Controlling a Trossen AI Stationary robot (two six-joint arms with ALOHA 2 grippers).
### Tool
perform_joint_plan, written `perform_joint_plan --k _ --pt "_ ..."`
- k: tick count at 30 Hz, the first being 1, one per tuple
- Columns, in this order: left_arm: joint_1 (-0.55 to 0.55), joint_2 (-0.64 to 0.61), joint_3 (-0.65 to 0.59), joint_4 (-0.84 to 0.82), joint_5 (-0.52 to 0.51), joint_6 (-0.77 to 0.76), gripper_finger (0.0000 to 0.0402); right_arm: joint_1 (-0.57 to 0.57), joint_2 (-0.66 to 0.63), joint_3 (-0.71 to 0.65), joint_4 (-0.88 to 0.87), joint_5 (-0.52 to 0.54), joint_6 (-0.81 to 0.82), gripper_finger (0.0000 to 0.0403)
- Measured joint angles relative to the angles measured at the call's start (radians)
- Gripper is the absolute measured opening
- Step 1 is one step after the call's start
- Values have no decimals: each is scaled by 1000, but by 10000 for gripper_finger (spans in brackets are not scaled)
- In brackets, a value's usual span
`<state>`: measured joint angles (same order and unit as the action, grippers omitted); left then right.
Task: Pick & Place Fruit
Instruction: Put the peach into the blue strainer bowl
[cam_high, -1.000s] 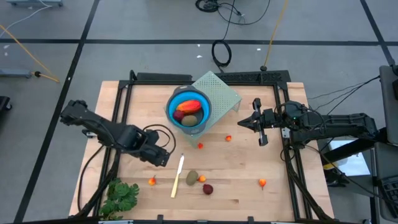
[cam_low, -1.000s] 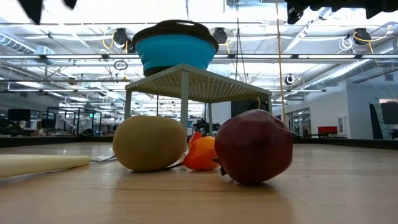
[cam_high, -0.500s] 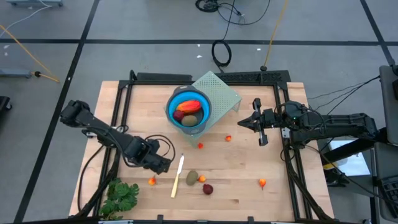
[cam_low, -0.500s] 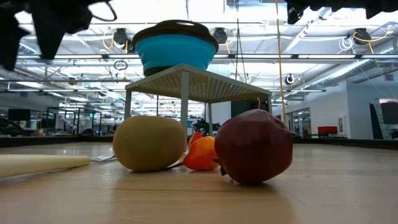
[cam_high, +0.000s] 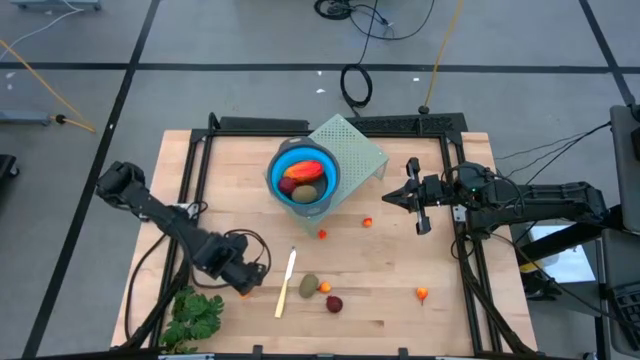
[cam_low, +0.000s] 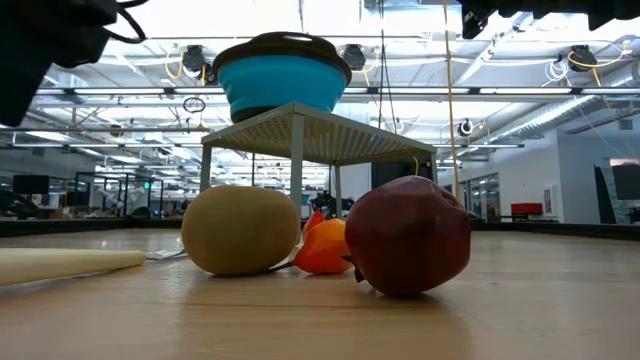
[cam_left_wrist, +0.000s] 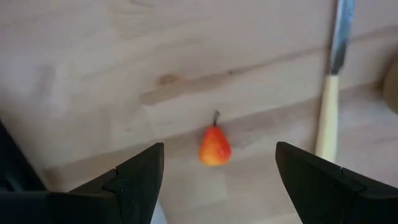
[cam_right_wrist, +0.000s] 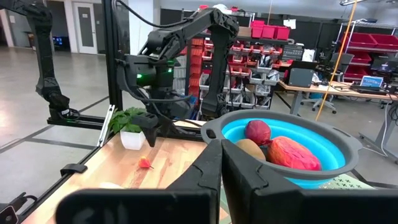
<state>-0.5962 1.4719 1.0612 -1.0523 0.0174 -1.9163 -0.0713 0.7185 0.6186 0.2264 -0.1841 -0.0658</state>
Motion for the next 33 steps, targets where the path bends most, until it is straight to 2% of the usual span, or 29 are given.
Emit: perform_joint_plan --k 15,19,26,33 --pt "-35 9 0 48 8 -10 308 0 0 0 0 0 -2 4" --pt "-36 59 0 77 40 11 307 0 0 0 0 0 -2 4" --pt "-37 188 0 129 191 57 307 0 0 0 -1 0 -2 4" --pt "-36 241 0 146 192 67 307 0 0 0 -2 0 0 4"
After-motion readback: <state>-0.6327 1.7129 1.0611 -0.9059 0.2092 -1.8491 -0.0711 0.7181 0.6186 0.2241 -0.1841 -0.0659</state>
